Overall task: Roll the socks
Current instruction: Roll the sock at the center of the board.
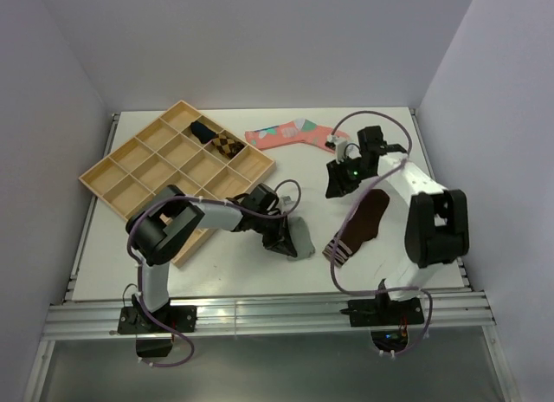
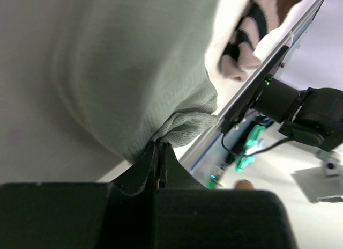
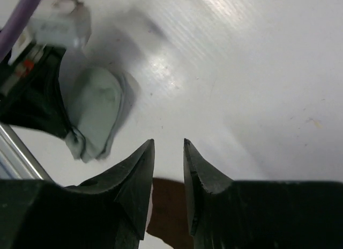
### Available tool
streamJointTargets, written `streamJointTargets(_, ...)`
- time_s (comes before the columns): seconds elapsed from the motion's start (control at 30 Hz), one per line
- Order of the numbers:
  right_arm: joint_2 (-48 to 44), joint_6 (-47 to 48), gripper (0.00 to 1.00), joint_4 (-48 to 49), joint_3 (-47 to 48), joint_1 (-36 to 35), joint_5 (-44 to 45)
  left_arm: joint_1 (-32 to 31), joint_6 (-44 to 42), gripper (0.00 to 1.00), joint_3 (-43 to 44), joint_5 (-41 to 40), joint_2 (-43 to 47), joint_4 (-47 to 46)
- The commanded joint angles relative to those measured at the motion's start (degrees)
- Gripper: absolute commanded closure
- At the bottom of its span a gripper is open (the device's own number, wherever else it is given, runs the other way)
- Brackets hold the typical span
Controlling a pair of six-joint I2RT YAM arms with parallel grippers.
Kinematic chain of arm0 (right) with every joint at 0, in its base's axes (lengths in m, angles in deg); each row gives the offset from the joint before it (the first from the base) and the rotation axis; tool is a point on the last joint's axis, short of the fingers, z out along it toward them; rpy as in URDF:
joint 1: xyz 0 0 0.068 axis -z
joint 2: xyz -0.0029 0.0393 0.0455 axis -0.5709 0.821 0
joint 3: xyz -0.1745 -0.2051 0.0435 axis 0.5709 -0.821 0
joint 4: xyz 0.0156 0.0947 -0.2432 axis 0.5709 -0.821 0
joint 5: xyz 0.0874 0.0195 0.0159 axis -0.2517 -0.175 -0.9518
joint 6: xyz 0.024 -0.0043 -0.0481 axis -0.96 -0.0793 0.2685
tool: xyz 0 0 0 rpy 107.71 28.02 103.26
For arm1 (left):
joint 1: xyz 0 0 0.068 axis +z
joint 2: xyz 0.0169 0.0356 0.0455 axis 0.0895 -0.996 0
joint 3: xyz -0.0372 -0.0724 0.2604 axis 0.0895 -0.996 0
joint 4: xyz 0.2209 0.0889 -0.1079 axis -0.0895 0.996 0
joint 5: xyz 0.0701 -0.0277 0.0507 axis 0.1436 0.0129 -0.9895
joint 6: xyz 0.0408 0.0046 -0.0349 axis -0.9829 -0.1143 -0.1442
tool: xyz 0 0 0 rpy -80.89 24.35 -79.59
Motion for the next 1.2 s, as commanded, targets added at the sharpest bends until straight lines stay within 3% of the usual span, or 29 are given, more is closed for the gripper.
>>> streamJointTargets(0.0,-9.5,9.7,0.64,3.8,-8.0,-0.8,-1.3,1.9,0.6,1.0,0.2,3.0,-0.5,8.8)
streamJointTargets(0.17,-24.3,19.4,0.64,8.1,-18.9,-6.2,-0.5,3.7,-0.7,1.0,2.9,3.4,-2.2,17.3)
streamJointTargets(0.4,-38.9,22.4,0.57,19.0,-35.2,-23.8,6.6,5.3,1.0,1.0,2.9,3.4,-2.0,20.5)
streamJointTargets(0.87,-33.5,22.0,0.59,27.8,-40.9,-48.5,20.5,5.3,1.8,1.0,3.6,2.8,-3.3,20.7)
streamJointTargets(1.17,-29.5,21.8,0.61,33.7,-41.5,-54.0,28.2,5.3,0.5,1.0,3.5,2.6,-2.5,21.5)
